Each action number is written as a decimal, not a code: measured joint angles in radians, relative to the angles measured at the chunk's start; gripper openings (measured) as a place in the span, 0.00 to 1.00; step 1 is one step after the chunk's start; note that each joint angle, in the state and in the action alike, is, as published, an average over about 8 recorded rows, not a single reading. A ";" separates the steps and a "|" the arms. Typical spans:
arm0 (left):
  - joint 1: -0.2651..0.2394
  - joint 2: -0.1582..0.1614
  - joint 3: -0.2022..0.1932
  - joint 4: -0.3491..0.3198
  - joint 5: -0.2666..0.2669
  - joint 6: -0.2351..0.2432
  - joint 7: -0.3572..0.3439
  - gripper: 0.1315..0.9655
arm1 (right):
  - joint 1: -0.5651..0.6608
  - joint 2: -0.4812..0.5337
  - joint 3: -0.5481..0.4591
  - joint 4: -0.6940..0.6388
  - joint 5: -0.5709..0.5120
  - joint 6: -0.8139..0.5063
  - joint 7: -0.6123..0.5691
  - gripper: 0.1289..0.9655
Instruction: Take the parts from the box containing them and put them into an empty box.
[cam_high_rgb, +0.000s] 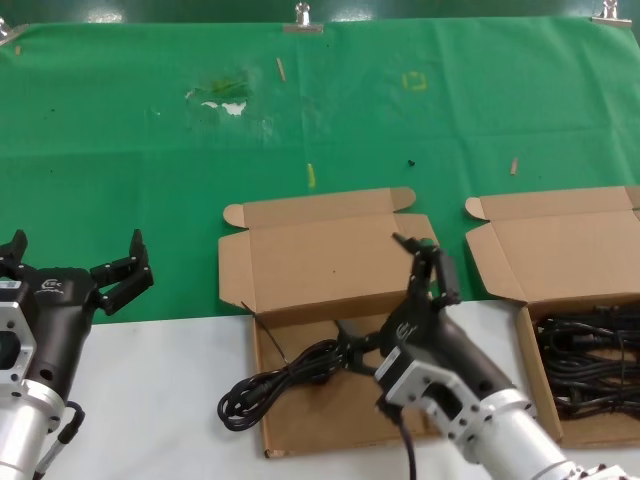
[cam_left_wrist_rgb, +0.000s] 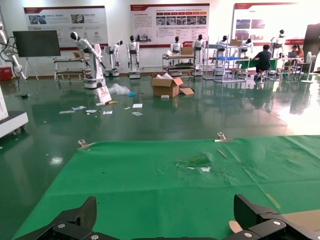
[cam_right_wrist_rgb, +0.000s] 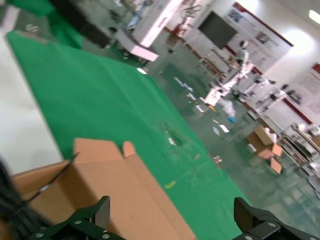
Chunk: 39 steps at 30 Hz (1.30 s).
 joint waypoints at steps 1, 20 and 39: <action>0.000 0.000 0.000 0.000 0.000 0.000 0.000 1.00 | -0.003 -0.004 0.014 -0.003 -0.008 -0.007 0.018 0.82; 0.000 0.000 0.000 0.000 0.000 0.000 0.000 1.00 | -0.063 -0.086 0.284 -0.057 -0.171 -0.147 0.369 0.99; 0.000 0.000 0.000 0.000 0.000 0.000 0.001 1.00 | -0.123 -0.167 0.555 -0.111 -0.333 -0.286 0.721 1.00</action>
